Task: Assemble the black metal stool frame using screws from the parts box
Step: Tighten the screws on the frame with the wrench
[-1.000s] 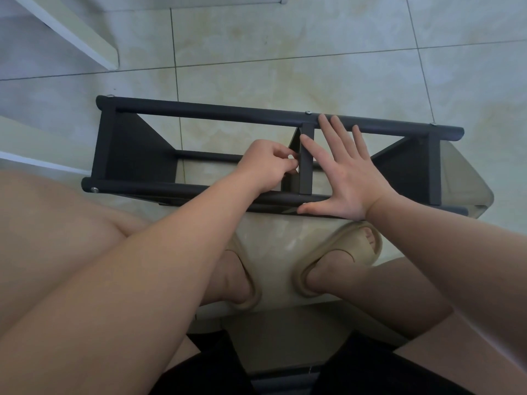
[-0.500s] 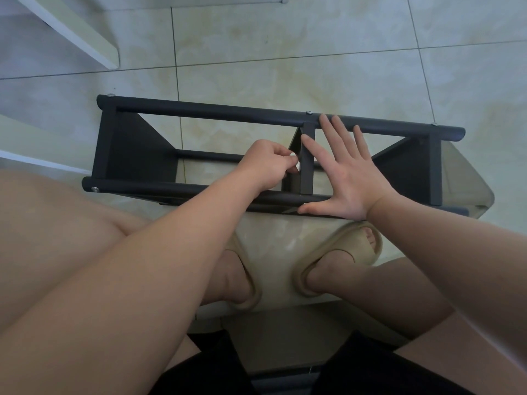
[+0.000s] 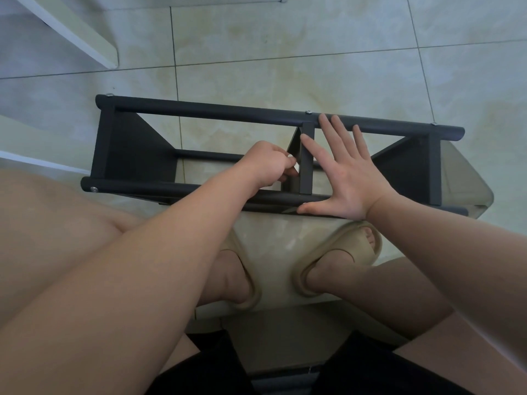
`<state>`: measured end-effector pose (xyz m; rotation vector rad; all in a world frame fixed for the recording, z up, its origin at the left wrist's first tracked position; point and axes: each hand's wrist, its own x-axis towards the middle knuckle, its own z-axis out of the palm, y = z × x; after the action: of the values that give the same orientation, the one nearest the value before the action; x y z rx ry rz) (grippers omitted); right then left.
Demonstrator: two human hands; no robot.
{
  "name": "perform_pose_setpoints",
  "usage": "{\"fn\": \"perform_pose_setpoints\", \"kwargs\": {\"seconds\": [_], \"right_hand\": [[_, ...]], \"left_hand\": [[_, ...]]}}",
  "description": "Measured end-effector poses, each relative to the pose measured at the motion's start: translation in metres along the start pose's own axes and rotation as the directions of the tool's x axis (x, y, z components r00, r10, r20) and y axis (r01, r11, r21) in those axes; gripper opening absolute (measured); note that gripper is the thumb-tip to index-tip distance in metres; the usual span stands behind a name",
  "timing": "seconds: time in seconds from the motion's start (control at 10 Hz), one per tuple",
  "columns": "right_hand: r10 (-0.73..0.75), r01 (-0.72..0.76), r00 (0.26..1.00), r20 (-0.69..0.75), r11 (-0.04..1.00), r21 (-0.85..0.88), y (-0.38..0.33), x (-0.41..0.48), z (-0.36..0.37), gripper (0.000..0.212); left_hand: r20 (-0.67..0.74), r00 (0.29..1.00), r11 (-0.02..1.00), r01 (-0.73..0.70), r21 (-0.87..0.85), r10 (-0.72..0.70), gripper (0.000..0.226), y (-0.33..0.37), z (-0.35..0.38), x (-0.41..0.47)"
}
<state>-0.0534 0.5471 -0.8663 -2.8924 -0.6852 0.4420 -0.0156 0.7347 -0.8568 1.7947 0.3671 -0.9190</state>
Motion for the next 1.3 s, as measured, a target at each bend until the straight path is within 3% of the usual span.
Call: {"fn": "perform_pose_setpoints", "kwargs": {"seconds": [0.4,0.9,1.3], "right_hand": [[0.002,-0.002,1.000,0.008,1.000,-0.008,0.000,0.001,-0.001,0.123],[-0.002,0.002,1.000,-0.004,1.000,-0.003,0.000,0.000,0.000,0.122],[-0.002,0.002,1.000,0.001,1.000,-0.007,0.000,0.001,-0.001,0.122]], "left_hand": [[0.102,0.990,0.992,0.090,0.085,-0.099,0.019,0.004,0.000,-0.001],[0.125,0.992,0.977,-0.032,0.210,0.005,0.027,-0.009,-0.007,0.007],[0.191,0.979,0.909,-0.138,0.394,0.066,0.027,-0.012,-0.015,0.007]]}}
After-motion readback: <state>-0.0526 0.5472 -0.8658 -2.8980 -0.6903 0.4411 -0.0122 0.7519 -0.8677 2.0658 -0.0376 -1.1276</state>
